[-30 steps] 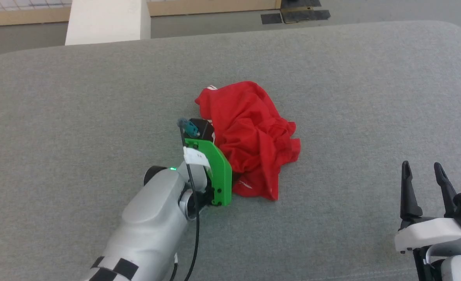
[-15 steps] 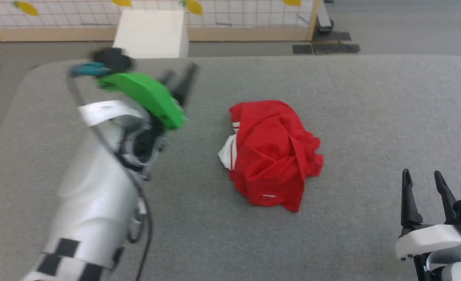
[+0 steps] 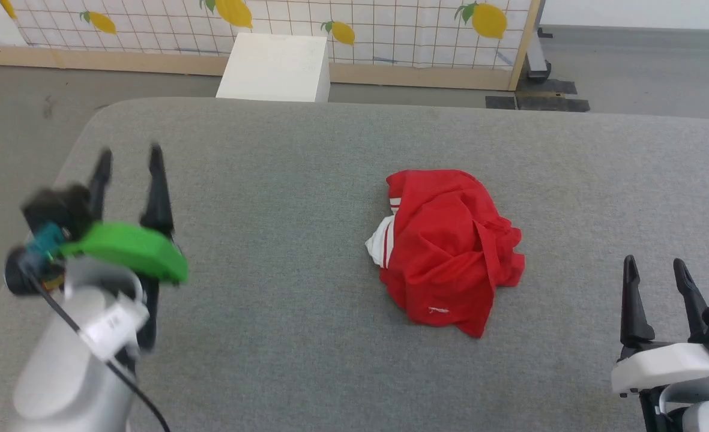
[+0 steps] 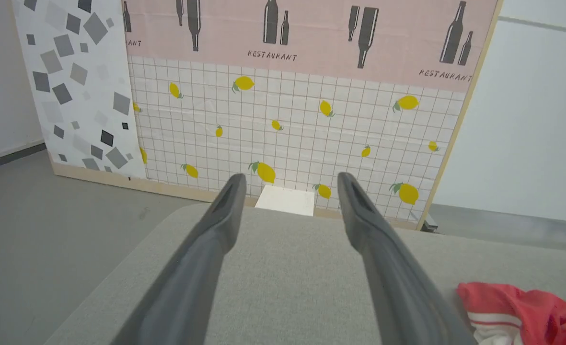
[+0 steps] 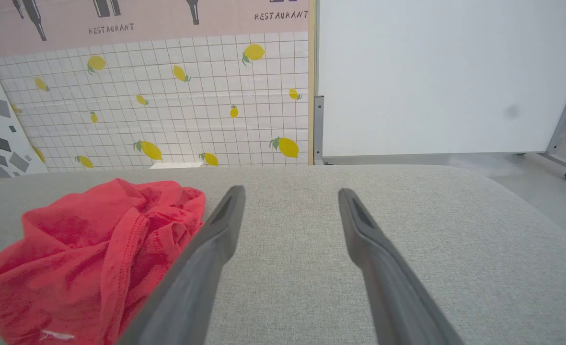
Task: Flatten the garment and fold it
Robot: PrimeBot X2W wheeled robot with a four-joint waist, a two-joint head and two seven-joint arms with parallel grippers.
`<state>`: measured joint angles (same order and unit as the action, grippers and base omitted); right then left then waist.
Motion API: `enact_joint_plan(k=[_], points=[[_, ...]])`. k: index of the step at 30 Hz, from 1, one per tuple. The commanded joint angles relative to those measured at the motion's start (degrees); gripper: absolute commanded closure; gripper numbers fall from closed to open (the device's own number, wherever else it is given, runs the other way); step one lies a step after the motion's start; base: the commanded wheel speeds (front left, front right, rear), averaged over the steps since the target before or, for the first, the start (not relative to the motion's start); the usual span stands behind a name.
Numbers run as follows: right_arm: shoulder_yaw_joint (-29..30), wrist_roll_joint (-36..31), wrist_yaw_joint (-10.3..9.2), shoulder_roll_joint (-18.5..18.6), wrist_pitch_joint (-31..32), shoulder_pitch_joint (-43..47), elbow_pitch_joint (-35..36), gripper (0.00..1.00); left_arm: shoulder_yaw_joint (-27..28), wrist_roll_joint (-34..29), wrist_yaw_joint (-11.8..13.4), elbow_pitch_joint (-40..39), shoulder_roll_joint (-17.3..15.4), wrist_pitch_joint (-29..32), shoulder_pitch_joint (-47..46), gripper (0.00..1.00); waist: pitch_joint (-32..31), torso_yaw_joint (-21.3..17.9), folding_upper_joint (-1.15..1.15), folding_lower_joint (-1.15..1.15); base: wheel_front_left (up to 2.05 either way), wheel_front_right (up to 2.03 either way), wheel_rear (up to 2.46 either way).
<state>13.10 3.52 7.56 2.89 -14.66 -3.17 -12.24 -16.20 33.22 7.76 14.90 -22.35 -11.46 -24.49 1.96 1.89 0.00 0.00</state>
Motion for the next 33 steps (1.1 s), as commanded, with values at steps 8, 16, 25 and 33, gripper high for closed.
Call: enact_joint_plan(k=[8, 16, 25, 33], points=[[-1.3, -0.5, -0.08, 0.0, -0.3, 0.9, 0.9, 0.0, -0.4, -2.2, 2.6, -2.7, -1.0, -2.0, 8.9, 0.0, 0.3, 0.0, 0.0, 0.0, 0.0, 0.0, 0.0], [-2.9, -0.2, -0.08, 0.0, -0.3, 1.5, 0.9, 0.0, -2.7, 0.4, -0.8, -3.9, -0.4, -1.1, 14.2, 0.0, 0.5, -0.5, 0.0, 0.0, 0.0, 0.0, 0.0], [-3.9, 0.4, -0.08, 0.0, -0.3, 2.1, 0.4, 0.0, -2.1, 2.2, -1.9, -4.9, 0.4, -2.2, 17.1, 0.0, 0.3, -1.0, 0.0, 0.0, 0.0, 0.0, 0.0], [-4.3, 0.3, -0.08, 0.0, -0.3, 2.2, 0.1, 0.0, -2.2, 2.3, -1.8, -4.9, 1.0, -2.6, 17.7, 0.0, 0.5, -1.0, 0.0, 0.0, 0.0, 0.0, 0.0]])
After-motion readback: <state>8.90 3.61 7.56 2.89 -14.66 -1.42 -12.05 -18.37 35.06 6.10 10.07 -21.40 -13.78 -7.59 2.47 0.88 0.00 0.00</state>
